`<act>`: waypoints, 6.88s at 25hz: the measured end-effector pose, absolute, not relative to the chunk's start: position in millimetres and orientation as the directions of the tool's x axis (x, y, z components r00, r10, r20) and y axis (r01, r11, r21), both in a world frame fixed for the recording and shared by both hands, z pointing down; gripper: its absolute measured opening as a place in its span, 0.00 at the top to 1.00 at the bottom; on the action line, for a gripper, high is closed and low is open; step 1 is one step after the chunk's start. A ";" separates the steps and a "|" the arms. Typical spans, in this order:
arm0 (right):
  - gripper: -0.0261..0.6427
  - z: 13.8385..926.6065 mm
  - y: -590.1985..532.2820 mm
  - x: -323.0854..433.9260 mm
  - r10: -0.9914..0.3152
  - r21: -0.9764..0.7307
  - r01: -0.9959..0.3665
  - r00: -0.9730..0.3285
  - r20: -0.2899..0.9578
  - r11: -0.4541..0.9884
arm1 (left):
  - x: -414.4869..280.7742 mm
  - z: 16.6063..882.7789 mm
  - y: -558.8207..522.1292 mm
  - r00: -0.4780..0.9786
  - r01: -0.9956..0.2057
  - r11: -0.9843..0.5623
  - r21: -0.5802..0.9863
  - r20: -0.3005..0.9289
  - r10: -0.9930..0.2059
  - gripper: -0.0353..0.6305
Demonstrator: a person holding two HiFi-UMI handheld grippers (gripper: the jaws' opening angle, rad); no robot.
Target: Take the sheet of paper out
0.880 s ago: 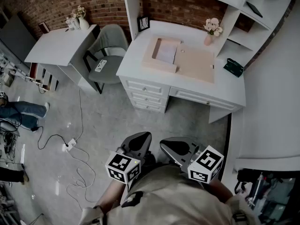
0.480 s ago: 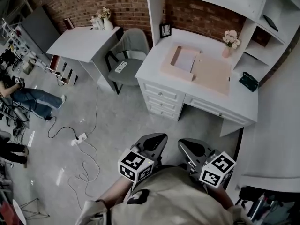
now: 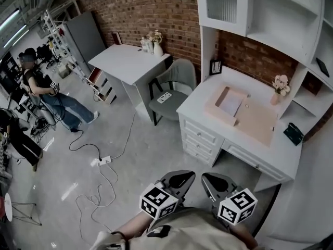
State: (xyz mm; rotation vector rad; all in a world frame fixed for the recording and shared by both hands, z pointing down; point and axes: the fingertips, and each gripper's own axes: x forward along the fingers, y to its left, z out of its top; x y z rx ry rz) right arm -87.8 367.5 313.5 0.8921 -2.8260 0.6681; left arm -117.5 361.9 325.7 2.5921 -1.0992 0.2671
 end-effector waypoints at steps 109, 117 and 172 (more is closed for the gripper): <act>0.92 364.8 205.5 -78.5 -0.578 -0.366 -0.730 -0.682 0.448 0.577 | -106.3 363.4 193.3 0.809 -0.581 -0.758 0.296 0.309 -0.500 0.92; 0.92 367.1 180.5 -42.2 -0.607 -0.398 -0.745 -0.667 0.432 0.536 | -77.4 366.6 172.9 0.809 -0.576 -0.771 0.273 0.326 -0.489 0.92; 0.92 393.0 37.6 32.8 -0.559 -0.570 -0.712 -0.690 0.460 0.410 | -31.0 376.2 25.8 0.789 -0.607 -0.731 0.311 0.345 -0.508 0.92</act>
